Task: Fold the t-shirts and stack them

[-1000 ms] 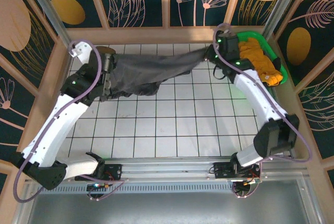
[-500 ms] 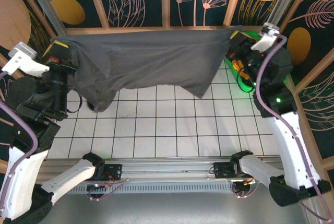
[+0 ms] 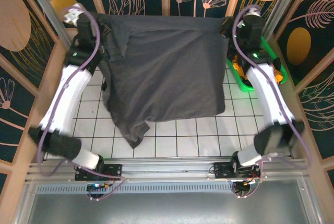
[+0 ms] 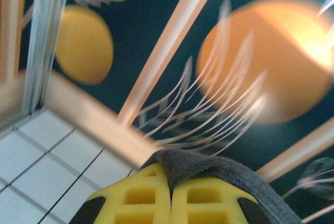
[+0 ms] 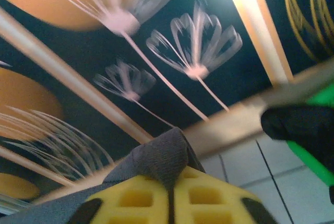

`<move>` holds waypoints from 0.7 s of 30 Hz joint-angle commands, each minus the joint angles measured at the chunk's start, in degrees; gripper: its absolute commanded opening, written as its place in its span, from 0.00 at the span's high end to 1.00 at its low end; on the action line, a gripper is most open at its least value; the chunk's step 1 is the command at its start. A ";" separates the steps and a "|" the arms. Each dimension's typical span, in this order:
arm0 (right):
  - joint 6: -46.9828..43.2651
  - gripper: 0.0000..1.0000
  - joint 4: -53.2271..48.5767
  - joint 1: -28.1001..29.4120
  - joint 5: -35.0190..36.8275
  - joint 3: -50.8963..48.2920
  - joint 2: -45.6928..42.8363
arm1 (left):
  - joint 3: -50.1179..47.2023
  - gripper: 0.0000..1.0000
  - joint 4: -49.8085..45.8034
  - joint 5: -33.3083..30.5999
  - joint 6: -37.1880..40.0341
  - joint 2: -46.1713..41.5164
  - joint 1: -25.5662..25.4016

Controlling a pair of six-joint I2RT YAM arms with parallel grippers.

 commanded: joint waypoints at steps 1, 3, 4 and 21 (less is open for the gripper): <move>2.24 0.59 -4.69 -2.79 -7.46 5.49 11.50 | 4.93 0.76 -1.64 10.15 -0.56 10.86 4.58; 1.61 0.46 -10.08 -3.22 -7.99 11.51 17.70 | 13.19 0.29 -7.81 12.56 0.87 18.75 5.32; 1.13 0.43 -12.63 -3.26 -7.69 13.66 19.79 | 17.35 0.16 -11.40 12.96 2.09 22.07 5.32; 2.49 0.56 -18.93 15.02 1.13 -36.23 -9.58 | -39.40 0.37 -14.95 15.60 -10.73 -12.16 5.33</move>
